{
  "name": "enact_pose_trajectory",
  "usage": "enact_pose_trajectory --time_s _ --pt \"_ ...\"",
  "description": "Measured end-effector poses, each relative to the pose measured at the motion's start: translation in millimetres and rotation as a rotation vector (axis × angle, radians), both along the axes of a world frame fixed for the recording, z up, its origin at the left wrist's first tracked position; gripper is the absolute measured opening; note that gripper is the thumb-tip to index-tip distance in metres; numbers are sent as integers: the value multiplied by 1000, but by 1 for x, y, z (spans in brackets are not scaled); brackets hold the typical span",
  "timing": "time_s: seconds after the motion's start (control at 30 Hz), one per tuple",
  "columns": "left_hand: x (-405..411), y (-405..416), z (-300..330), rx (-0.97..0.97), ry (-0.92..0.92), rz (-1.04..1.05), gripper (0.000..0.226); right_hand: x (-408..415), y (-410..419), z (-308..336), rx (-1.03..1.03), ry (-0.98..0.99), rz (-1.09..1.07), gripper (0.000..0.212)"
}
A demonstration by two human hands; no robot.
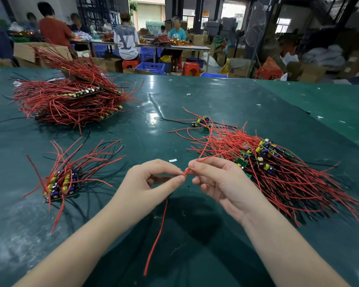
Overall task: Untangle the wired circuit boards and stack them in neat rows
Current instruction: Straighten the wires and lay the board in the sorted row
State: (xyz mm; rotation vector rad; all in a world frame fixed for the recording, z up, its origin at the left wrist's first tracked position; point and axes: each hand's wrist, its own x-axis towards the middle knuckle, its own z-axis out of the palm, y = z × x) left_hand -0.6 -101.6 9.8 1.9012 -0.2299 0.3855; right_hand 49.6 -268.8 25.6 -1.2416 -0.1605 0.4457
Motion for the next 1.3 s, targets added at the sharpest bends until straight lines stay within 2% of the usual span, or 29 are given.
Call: enact_pose_trajectory --time_s 0.2,0.5,0.63,0.7,0.87,1.03,1.17,1.3 --pt "-2 2 -1 77 -51 52 14 -2 0 1 -30 -79 -33 3" --pt "-1 -2 1 -138 179 37 20 0 -3 4 2 -98 -97 15" --pt "1 -4 4 -239 259 69 11 1 -5 3 -28 -150 -115 5" --pt "1 -4 5 -249 288 66 9 1 -5 3 -55 -195 -126 8" --pt "-3 -4 6 -403 391 -70 30 3 -6 2 -134 -318 -188 10" --pt "-3 -4 6 -505 424 -190 26 7 -7 -2 -81 -114 -125 6" --pt "-5 -5 7 -512 451 -242 17 9 -5 -6 -72 -18 -71 7" --pt "-7 -6 9 -479 435 -268 5 8 -5 -6 -53 80 -15 20"
